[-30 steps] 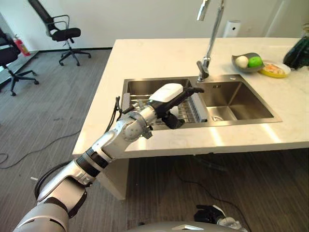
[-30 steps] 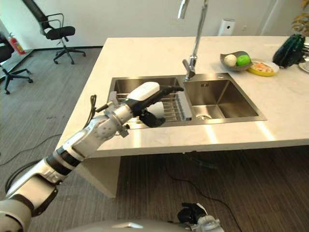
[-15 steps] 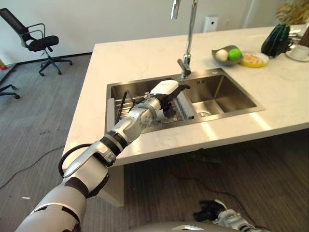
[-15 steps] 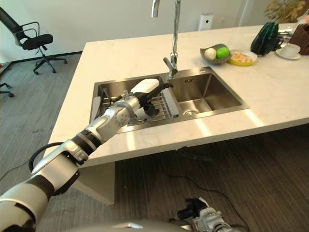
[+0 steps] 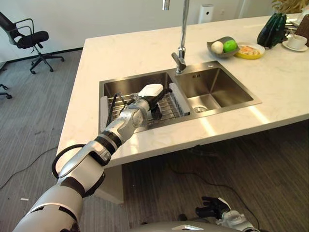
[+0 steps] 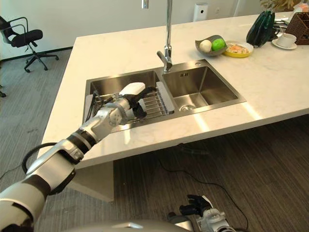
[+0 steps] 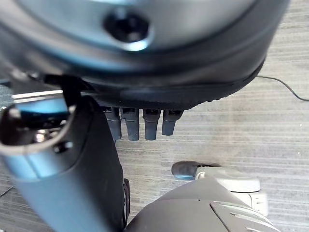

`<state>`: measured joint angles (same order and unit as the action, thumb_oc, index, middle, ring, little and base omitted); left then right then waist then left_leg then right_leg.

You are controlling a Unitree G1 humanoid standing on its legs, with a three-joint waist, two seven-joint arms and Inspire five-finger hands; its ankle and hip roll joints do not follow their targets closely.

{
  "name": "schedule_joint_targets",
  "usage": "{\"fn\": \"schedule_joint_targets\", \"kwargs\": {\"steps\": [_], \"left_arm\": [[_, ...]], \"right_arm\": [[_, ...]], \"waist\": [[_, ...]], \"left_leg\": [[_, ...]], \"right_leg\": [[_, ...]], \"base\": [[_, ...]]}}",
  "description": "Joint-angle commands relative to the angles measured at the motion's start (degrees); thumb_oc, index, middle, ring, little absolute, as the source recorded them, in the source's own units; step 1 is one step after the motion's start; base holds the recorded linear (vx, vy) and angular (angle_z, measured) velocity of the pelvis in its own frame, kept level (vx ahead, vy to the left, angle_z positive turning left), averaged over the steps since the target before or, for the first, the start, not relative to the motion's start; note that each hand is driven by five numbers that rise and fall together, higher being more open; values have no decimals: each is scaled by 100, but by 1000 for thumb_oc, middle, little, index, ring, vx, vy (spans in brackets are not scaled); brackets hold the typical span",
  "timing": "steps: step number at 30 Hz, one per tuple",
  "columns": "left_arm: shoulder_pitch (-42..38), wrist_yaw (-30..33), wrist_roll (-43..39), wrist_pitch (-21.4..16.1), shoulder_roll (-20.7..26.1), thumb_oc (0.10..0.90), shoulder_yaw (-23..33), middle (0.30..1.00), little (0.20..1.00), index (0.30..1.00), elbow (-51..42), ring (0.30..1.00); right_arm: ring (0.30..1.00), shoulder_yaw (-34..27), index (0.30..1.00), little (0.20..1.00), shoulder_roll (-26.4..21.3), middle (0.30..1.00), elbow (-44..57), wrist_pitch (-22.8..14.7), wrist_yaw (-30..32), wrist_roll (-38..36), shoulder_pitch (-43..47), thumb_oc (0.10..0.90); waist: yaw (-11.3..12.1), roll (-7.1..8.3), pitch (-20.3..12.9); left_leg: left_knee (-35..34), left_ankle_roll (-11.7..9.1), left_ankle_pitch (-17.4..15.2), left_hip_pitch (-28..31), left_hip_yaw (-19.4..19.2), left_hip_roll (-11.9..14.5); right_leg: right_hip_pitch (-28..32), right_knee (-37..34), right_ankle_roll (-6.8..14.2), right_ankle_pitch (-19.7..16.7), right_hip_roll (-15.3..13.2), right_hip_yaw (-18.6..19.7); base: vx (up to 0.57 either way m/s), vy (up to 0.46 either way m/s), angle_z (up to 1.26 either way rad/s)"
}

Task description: Place the dishes in the dishwasher.

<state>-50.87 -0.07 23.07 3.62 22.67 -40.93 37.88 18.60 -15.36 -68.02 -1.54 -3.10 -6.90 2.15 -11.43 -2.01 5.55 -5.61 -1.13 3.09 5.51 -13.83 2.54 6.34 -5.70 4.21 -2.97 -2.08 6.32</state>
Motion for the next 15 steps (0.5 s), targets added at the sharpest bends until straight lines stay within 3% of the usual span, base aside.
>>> {"fn": "schedule_joint_targets", "kwargs": {"steps": [1,7,15], "left_arm": [[-1328,342,227,9,-76,800,390,900,900,900,607,900],[-1207,397,279,19,271,800,587,900,900,900,728,900],[-1185,150,203,307,56,800,606,900,900,900,1505,900]], "right_arm": [[900,232,900,900,-85,900,-150,2,-91,33,-237,800],[900,182,900,900,-207,900,-64,-123,-372,54,-704,800],[900,235,900,900,-100,900,-9,25,-406,79,-818,800]], "waist": [[148,-77,-56],[67,-56,17],[47,-62,57]], "left_leg": [[61,-189,-481,418,238,-122],[61,-193,-486,408,153,-110],[61,-197,-476,381,144,-105]], "right_leg": [[-11,125,243,224,116,-349],[-66,147,251,205,130,-279],[-120,172,240,191,128,-292]], "base": [[0,0,0],[-5,-1,-2],[-2,-4,-2]]}}
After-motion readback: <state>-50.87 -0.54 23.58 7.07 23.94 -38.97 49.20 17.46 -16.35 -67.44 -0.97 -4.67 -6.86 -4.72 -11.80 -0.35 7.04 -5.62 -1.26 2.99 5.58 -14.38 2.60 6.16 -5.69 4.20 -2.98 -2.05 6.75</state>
